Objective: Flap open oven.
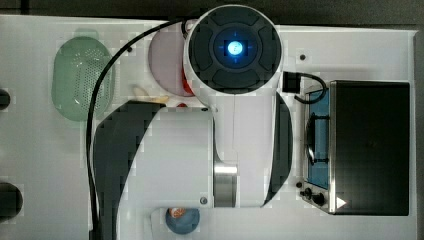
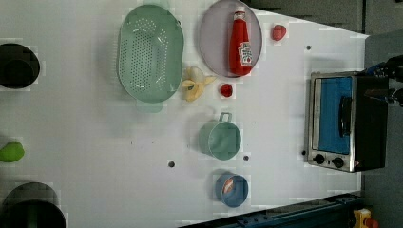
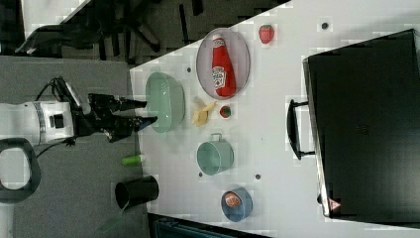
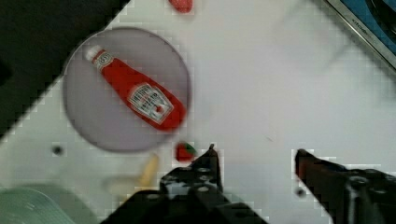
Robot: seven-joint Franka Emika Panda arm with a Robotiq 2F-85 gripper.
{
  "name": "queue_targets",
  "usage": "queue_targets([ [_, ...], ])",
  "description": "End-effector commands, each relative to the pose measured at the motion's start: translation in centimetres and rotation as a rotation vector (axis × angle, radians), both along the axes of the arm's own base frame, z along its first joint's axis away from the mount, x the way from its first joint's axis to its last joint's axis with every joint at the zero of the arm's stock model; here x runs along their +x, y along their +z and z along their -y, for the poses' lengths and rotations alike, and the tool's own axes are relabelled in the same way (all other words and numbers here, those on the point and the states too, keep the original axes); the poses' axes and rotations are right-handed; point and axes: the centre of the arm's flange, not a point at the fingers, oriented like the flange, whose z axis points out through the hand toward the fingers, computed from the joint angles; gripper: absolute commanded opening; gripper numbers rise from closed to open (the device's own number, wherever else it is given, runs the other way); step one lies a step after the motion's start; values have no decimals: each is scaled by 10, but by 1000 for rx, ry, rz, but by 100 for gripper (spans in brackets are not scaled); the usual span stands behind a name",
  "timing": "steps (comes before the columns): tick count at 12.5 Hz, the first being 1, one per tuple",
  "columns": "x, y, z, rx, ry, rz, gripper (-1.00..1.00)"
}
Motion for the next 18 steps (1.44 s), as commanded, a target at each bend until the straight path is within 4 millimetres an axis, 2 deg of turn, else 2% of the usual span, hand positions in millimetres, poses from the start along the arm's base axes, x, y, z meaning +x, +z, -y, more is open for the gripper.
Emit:
queue_targets([
  [1,-72,66,28,2,-114,-27,59],
  [3,-72,66,28,2,-114,-27,100],
  [5,-72,66,28,2,-114,-27,100],
  [6,-72,66,28,2,-114,-27,89],
  [12,-73,64,30,3,-118,-34,-56],
  [13,-73,61,31,2,-119,-39,-65],
  [16,-76,42,47,-4,-106,-80,-65],
  [18,-80,28,65,9,11,-111,-65],
])
